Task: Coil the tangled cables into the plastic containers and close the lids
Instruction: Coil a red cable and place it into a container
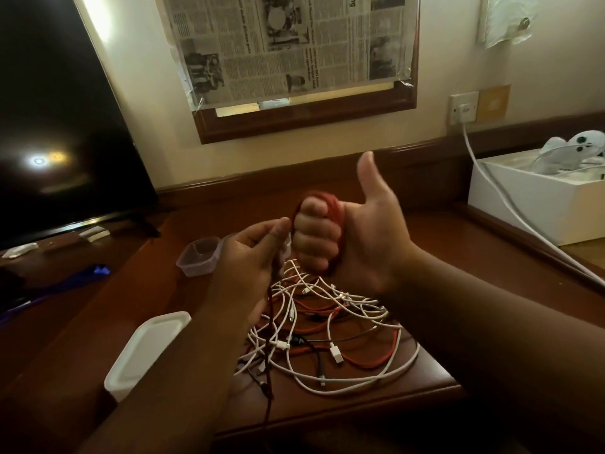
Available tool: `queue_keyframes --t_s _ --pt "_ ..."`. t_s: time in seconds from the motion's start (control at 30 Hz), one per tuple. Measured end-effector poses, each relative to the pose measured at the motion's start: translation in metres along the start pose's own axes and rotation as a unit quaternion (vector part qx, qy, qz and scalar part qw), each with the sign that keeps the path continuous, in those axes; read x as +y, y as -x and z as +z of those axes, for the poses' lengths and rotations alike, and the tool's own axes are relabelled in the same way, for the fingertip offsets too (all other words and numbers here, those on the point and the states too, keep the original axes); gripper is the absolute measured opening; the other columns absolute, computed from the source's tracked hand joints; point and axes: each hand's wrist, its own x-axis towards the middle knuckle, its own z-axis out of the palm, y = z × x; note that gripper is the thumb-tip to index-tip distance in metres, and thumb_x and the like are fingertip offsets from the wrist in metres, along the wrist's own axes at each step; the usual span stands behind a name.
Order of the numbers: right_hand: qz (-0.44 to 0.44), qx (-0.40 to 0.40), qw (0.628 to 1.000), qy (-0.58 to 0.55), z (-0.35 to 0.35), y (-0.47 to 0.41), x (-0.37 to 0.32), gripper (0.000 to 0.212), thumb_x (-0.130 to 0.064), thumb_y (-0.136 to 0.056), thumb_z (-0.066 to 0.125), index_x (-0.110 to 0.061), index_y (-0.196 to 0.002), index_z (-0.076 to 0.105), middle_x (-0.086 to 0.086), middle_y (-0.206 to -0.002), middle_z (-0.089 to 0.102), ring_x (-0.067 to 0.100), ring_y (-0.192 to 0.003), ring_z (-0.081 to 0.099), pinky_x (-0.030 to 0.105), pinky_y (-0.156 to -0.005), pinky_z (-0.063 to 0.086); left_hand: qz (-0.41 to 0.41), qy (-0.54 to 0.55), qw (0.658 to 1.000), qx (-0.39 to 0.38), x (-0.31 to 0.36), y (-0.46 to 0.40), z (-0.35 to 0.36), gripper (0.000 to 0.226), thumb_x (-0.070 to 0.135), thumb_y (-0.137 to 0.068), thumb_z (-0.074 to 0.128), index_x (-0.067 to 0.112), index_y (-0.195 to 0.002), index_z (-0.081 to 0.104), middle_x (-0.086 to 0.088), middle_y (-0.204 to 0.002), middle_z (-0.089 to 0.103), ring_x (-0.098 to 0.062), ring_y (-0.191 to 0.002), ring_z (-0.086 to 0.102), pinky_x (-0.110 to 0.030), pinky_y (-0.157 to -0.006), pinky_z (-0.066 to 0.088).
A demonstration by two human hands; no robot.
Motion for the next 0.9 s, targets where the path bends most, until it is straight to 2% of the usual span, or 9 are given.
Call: queue_keyframes --t_s 0.1,0.2,0.33,0.4,0.5,0.57,0.67,0.77,0.9 --pt "-0.133 0.017 0.991 -0.032 0.005 -0.006 -0.003 0.083 -0.087 -0.081 0.021 -0.01 -0.086 0.05 0.004 -0.07 0.043 0.018 -0.063 0.044 0.031 -0.063 0.039 0.026 -0.11 0.993 -0.018 -0.008 0.012 0.01 0.013 0.035 -0.086 0.062 0.033 -0.084 0.075 0.008 -0.058 0.055 -0.006 -0.051 0.045 -0.021 -0.048 0.036" --pt "-0.24 0.118 0.944 0.193 -0.001 -0.012 -0.005 0.071 -0.075 -0.085 0.023 -0.01 -0.092 0.05 0.007 -0.076 0.05 0.02 -0.068 0.049 0.032 -0.068 0.043 0.097 -0.254 0.961 -0.042 -0.007 0.019 0.015 0.015 0.026 -0.094 0.059 0.034 -0.102 0.069 0.02 -0.067 0.065 0.006 -0.058 0.059 -0.008 -0.051 0.042" --pt "-0.201 0.178 0.693 0.669 -0.005 -0.007 0.001 0.075 -0.076 -0.089 0.023 -0.008 -0.085 0.055 0.009 -0.075 0.054 0.025 -0.067 0.053 0.035 -0.061 0.045 0.155 -0.336 0.928 -0.047 0.006 0.011 0.003 0.015 0.026 -0.089 0.068 0.041 -0.092 0.066 0.013 -0.089 0.071 0.004 -0.081 0.066 -0.013 -0.066 0.053" --pt "-0.097 0.17 0.649 0.735 -0.005 -0.006 0.001 0.069 -0.073 -0.086 0.014 -0.016 -0.073 0.052 0.0 -0.067 0.051 0.013 -0.059 0.048 0.03 -0.057 0.039 0.195 -0.373 0.906 -0.039 0.016 0.005 -0.004 0.011 0.028 -0.084 0.074 0.037 -0.087 0.068 0.012 -0.081 0.071 -0.001 -0.075 0.067 -0.016 -0.062 0.054" --pt "0.055 0.172 0.761 0.623 -0.001 -0.007 -0.006 0.08 -0.077 -0.086 0.006 -0.015 -0.066 0.054 -0.003 -0.055 0.049 0.01 -0.046 0.043 0.026 -0.052 0.036 0.188 -0.344 0.92 -0.02 0.025 -0.004 -0.012 0.017 0.038 -0.071 0.077 0.025 -0.081 0.072 0.007 -0.074 0.071 -0.004 -0.069 0.068 -0.017 -0.058 0.055" --pt "0.133 0.141 0.869 0.456 -0.002 -0.005 -0.012 0.089 -0.084 -0.083 0.003 -0.012 -0.067 0.055 0.0 -0.052 0.046 0.014 -0.044 0.04 0.024 -0.051 0.034 0.12 -0.215 0.969 -0.01 0.024 -0.01 -0.016 0.029 0.042 -0.06 0.079 0.021 -0.078 0.072 0.002 -0.073 0.071 -0.011 -0.067 0.067 -0.021 -0.055 0.053" --pt "0.113 0.054 0.984 0.123 0.001 -0.001 -0.014 0.094 -0.091 -0.079 0.012 -0.007 -0.079 0.056 0.002 -0.059 0.044 0.016 -0.051 0.04 0.026 -0.053 0.036 0.004 -0.009 1.0 -0.01 0.011 -0.009 -0.01 0.022 0.037 -0.066 0.077 0.018 -0.077 0.073 0.0 -0.064 0.063 -0.016 -0.058 0.053 -0.028 -0.053 0.041" --pt "-0.011 0.025 0.997 -0.078 0.004 -0.003 -0.01 0.098 -0.09 -0.078 0.023 -0.003 -0.106 0.057 0.005 -0.076 0.051 0.018 -0.066 0.051 0.029 -0.066 0.044 -0.001 -0.025 1.0 -0.007 -0.002 0.005 0.006 0.014 0.039 -0.077 0.066 0.034 -0.082 0.077 0.006 -0.059 0.055 -0.008 -0.052 0.043 -0.025 -0.05 0.036" --pt "-0.208 0.104 0.972 0.044 -0.003 -0.008 -0.006 0.09 -0.08 -0.085 0.028 -0.002 -0.123 0.05 0.009 -0.088 0.057 0.022 -0.08 0.056 0.034 -0.081 0.048 0.099 -0.282 0.953 -0.045 -0.01 0.018 0.015 0.021 0.029 -0.096 0.058 0.045 -0.108 0.064 0.018 -0.065 0.062 -0.004 -0.051 0.054 -0.011 -0.049 0.041"
